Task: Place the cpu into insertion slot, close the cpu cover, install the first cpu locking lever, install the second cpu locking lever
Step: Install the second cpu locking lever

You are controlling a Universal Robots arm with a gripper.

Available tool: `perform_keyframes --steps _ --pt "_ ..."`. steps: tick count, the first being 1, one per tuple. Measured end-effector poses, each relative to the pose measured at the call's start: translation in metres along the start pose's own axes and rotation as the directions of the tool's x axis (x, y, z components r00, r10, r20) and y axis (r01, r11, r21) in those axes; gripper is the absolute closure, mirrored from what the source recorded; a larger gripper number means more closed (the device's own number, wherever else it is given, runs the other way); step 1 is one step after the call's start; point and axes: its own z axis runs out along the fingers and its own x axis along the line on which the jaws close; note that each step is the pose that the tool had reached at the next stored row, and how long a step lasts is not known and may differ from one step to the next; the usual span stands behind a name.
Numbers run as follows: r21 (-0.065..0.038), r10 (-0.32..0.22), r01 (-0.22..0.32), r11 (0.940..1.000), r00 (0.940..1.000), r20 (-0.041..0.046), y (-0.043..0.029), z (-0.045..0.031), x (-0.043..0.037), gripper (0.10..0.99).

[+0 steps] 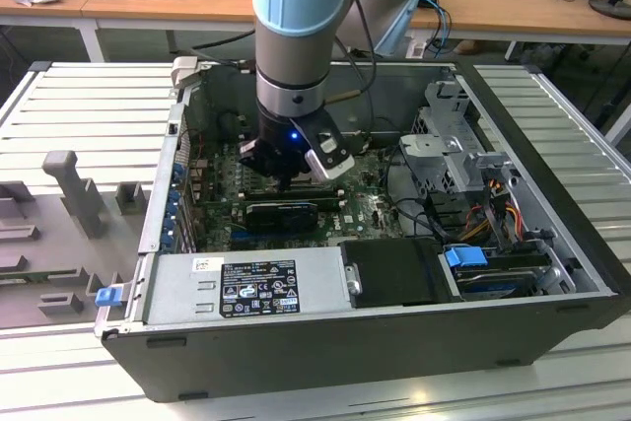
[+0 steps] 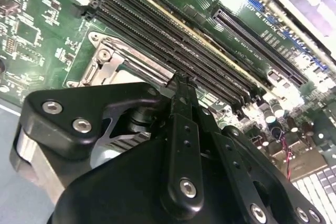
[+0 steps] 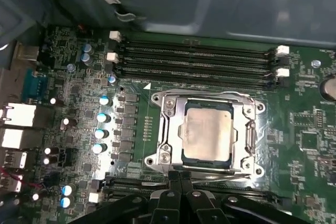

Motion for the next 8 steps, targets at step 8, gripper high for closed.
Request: perform_keyframes --steps 8 --pt "-0.074 -0.011 0.011 0.9972 0.9999 0.0052 -0.0091 0.0022 0.0125 0.98"
